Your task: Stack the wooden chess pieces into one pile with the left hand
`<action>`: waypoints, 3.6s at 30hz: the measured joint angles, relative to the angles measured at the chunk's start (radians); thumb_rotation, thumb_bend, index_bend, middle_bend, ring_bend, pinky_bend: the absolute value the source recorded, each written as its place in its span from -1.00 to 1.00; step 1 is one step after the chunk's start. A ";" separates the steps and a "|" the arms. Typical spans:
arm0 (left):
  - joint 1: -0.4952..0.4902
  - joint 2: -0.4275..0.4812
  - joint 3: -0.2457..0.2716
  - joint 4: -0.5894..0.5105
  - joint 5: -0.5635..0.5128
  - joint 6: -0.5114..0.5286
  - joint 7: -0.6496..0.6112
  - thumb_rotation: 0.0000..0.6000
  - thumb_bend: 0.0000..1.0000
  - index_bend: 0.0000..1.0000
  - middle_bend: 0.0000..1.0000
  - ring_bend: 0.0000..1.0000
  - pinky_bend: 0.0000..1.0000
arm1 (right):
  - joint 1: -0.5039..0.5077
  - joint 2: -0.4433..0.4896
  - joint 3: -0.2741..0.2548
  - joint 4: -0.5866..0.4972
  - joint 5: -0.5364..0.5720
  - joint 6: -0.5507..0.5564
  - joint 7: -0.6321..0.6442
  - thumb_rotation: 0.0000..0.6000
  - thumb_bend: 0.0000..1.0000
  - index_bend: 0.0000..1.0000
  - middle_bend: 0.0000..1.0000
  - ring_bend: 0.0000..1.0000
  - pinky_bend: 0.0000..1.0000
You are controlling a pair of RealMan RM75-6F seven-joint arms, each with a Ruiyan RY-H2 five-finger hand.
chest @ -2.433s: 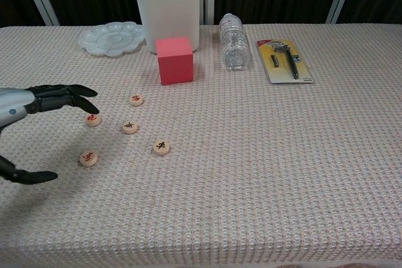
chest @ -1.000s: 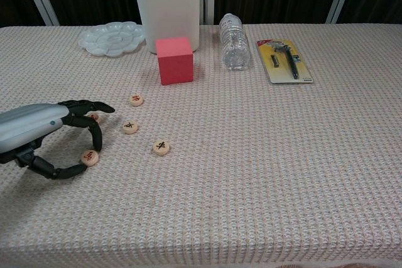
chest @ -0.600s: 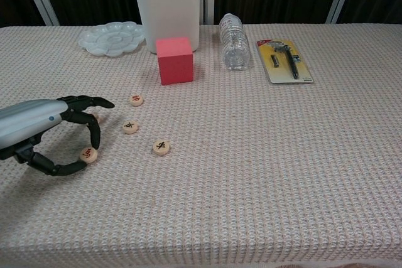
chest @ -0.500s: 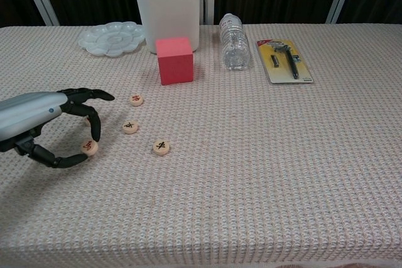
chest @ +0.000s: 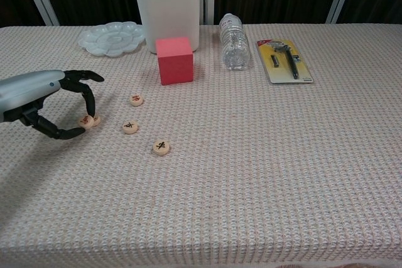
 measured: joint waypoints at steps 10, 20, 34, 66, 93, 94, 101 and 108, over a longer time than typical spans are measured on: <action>-0.022 -0.034 -0.006 0.063 -0.007 -0.012 -0.016 1.00 -0.37 -0.03 -0.87 -1.00 -1.00 | -0.001 0.003 -0.001 -0.002 0.001 -0.003 -0.001 1.00 -0.69 -1.00 -1.00 -1.00 -1.00; -0.021 -0.038 -0.003 0.074 -0.015 -0.001 -0.010 1.00 -0.36 -0.12 -0.87 -1.00 -1.00 | 0.001 0.004 -0.001 -0.002 0.003 -0.009 -0.003 1.00 -0.69 -1.00 -1.00 -1.00 -1.00; -0.026 -0.033 0.002 0.064 -0.008 0.006 -0.015 1.00 -0.37 -0.25 -0.87 -1.00 -1.00 | 0.002 0.008 0.001 -0.011 0.003 -0.012 -0.009 1.00 -0.69 -1.00 -1.00 -1.00 -1.00; -0.091 -0.094 0.019 0.033 0.028 -0.032 0.066 1.00 -0.37 -0.25 -0.87 -1.00 -1.00 | 0.004 0.002 0.001 0.004 0.004 -0.018 0.007 1.00 -0.68 -1.00 -1.00 -1.00 -1.00; -0.092 -0.112 0.017 0.060 0.018 -0.011 0.050 1.00 -0.37 -0.04 -0.82 -1.00 -1.00 | 0.001 -0.005 0.000 0.023 0.011 -0.021 0.018 1.00 -0.68 -1.00 -1.00 -1.00 -1.00; -0.092 -0.110 0.016 0.057 0.020 -0.007 0.050 1.00 -0.37 -0.04 -0.82 -1.00 -1.00 | 0.001 -0.005 0.000 0.022 0.010 -0.020 0.018 1.00 -0.68 -1.00 -1.00 -1.00 -1.00; -0.084 -0.064 0.002 0.018 0.013 0.021 0.079 1.00 -0.37 -0.04 -0.82 -1.00 -1.00 | 0.002 -0.005 0.000 0.022 0.010 -0.022 0.017 1.00 -0.68 -1.00 -1.00 -1.00 -1.00; -0.064 -0.002 -0.003 -0.040 -0.041 0.021 0.140 1.00 -0.37 -0.04 -0.82 -1.00 -1.00 | 0.004 -0.009 -0.001 0.021 0.005 -0.022 0.015 1.00 -0.68 -1.00 -1.00 -1.00 -1.00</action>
